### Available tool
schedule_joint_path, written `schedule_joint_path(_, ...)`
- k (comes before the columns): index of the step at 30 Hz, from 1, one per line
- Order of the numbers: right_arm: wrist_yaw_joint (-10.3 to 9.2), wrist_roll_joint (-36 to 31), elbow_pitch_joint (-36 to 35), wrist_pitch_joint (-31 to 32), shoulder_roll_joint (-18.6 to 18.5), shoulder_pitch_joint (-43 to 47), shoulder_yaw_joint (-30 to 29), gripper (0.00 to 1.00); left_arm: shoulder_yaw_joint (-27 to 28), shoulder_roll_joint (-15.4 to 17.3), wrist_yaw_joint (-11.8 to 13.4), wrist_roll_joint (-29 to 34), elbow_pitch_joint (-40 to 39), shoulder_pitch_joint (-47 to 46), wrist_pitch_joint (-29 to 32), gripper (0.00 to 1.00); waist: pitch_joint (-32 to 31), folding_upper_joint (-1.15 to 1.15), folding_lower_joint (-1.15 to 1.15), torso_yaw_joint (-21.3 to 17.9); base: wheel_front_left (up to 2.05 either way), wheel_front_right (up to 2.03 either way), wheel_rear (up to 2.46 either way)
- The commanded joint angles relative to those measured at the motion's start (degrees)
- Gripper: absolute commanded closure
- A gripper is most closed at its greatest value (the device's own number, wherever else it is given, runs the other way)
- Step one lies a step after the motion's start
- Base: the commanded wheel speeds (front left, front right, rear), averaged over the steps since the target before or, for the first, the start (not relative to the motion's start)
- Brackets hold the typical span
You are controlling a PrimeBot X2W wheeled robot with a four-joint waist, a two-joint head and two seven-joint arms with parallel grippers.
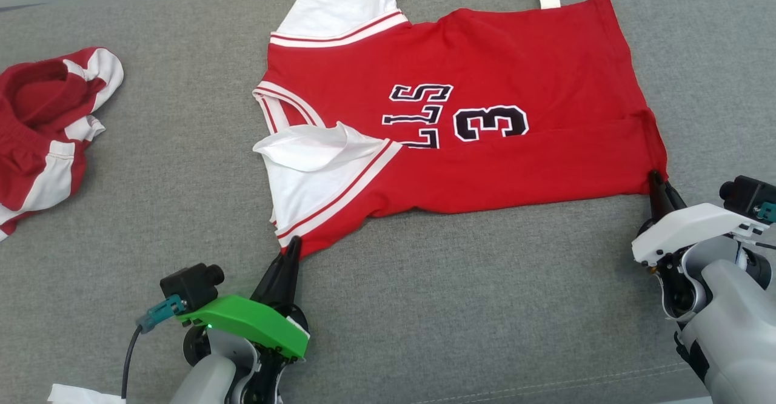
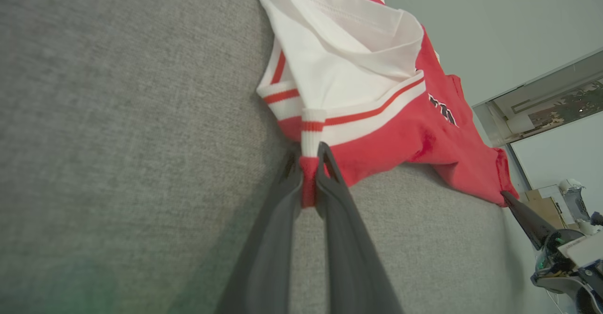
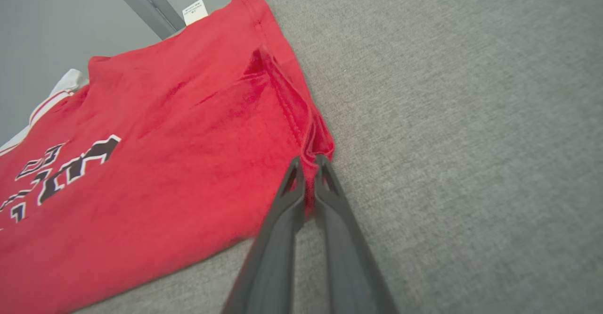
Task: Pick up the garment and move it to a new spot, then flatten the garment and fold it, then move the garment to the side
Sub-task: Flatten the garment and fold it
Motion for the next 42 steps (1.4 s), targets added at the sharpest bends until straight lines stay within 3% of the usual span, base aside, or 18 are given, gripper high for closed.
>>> schedule_joint_path(1, -0.09, 1.18, 0.4, -0.06, -0.88, -0.22, 0.75, 1.0, -0.18, 1.23, -0.19, -0.93, 0.66, -0.27, -0.25, 1.0, -0.27, 0.0, 0.0, 0.13, 0.0, 0.0, 0.0)
schedule_joint_path(11, -0.1, 7.39, -4.02, -0.21, -6.49, 7.14, 3.86, 1.0, -1.72, 4.61, -0.09, -0.66, -3.44, 3.79, 0.16, 1.0, -3.65, 0.0, 0.0, 0.71, 0.0, 0.0, 0.0)
schedule_joint_path(17, -0.11, 8.68, -8.58, -0.23, -8.93, 13.56, 3.8, 1.0, -2.6, 6.38, 1.46, -1.16, -7.5, 9.22, 2.19, 1.0, -5.02, 0.0, 0.0, 0.24, 0.0, 0.0, 0.0)
schedule_joint_path(27, -0.11, 6.73, -15.37, -0.24, -10.31, 22.35, 0.85, 1.0, -3.97, 8.39, 4.16, -1.13, -15.5, 15.13, 4.72, 1.0, -5.51, 0.0, 0.0, 0.03, 0.0, 0.0, 0.0)
schedule_joint_path(35, -0.11, 4.7, -17.11, -0.24, -10.06, 23.81, -0.22, 1.0, -4.64, 8.85, 6.39, -2.5, -18.59, 16.75, 7.98, 1.0, -5.73, 0.0, 0.0, -0.76, 0.0, 0.0, 0.0)
schedule_joint_path(36, -0.11, 4.39, -17.08, -0.24, -10.02, 23.74, -0.35, 0.91, -4.77, 8.93, 6.77, -2.62, -18.53, 16.83, 8.42, 0.9, -5.89, 0.0, 0.0, -0.81, 0.0, 0.0, 0.0)
schedule_joint_path(37, -0.11, 3.71, -17.01, -0.24, -10.13, 23.67, -0.57, 0.62, -4.94, 9.05, 7.02, -2.57, -18.54, 16.86, 8.79, 0.66, -6.08, 0.0, 0.0, -0.86, 0.0, 0.0, 0.0)
schedule_joint_path(38, -0.11, 3.09, -16.86, -0.24, -10.12, 23.69, -0.85, 0.02, -4.97, 9.04, 7.43, -2.66, -18.49, 16.97, 9.15, 0.31, -6.3, 0.0, 0.0, -0.87, 0.0, 0.0, 0.0)
schedule_joint_path(39, -0.11, 2.67, -16.93, -0.24, -9.92, 23.71, -1.33, 0.0, -5.01, 9.04, 7.78, -2.77, -18.5, 17.09, 9.34, 0.0, -6.5, 0.0, 0.0, -0.9, 0.0, 0.0, 0.0)
schedule_joint_path(42, -0.09, -0.49, -18.86, -0.23, -9.44, 24.23, -3.97, 0.0, -3.72, 9.27, 9.17, -3.0, -19.72, 17.31, 8.45, 0.0, -7.28, 0.0, 0.0, -1.23, 0.0, 0.0, 0.0)
